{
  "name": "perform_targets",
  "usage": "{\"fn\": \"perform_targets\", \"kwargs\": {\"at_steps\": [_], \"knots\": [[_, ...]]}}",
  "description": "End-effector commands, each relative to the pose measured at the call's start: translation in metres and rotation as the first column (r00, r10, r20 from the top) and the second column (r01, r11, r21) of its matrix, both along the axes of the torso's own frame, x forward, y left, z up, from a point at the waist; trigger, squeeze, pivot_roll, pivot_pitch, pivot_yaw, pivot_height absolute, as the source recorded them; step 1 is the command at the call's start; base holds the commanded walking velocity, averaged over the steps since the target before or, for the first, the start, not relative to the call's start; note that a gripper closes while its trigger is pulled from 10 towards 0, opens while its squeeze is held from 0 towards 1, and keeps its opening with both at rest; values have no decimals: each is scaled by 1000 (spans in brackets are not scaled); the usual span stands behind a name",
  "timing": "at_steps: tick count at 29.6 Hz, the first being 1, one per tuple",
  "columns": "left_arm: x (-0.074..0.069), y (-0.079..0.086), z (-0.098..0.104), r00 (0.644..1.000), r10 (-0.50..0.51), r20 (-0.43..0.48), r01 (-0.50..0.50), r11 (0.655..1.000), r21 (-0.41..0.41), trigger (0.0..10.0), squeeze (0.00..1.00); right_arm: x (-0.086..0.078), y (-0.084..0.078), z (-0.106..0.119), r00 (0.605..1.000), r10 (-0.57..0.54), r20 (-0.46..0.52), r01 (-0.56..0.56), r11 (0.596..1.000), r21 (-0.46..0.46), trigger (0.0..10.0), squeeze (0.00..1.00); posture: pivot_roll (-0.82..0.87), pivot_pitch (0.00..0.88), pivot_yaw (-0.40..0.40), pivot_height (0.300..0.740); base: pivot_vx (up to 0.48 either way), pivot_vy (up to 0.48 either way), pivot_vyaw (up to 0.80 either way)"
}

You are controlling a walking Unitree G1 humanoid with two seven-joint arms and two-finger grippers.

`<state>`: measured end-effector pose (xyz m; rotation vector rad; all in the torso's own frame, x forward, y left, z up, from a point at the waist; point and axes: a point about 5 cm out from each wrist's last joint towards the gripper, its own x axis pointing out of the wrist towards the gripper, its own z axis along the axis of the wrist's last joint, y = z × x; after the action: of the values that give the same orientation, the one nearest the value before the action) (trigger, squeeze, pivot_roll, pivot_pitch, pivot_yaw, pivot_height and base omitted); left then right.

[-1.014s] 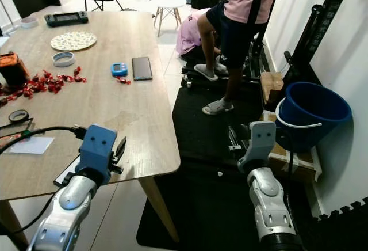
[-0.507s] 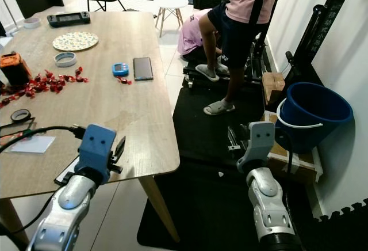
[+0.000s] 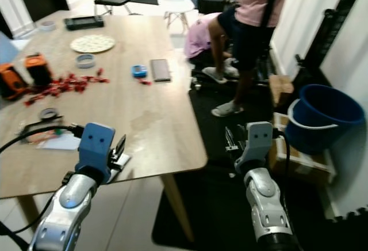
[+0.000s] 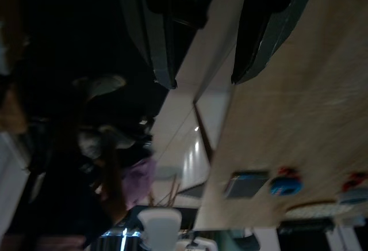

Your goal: Hang keys on a hook

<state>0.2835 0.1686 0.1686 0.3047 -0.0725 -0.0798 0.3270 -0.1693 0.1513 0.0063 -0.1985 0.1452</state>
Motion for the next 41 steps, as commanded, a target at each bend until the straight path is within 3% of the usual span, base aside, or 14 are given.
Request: {"fn": "perform_targets", "kwargs": {"at_steps": [1,16,30,41], "knots": [[-2,-1,-1,1000,-6,-3,6,1000,2,10000,0,-1,-3,-2,1000,-7,-4,7,1000,-9,10000,0,124,142,-25,740,0,0,0],[-1,-1,-3,1000,-7,-7,7,1000,0,10000,0,0,-2,-2,1000,-2,-1,2,1000,-10,10000,0,124,134,-25,740,0,0,0],[-1,-1,-1,1000,-2,-3,2,1000,-19,10000,0,0,-1,-2,1000,3,-1,-3,1000,-11,10000,0,124,135,-26,740,0,444,0],[-3,-1,-1,1000,-7,0,7,1000,-15,10000,0,0,0,-3,1000,5,-4,-5,1000,-11,10000,0,125,143,-25,740,0,0,0]]}}
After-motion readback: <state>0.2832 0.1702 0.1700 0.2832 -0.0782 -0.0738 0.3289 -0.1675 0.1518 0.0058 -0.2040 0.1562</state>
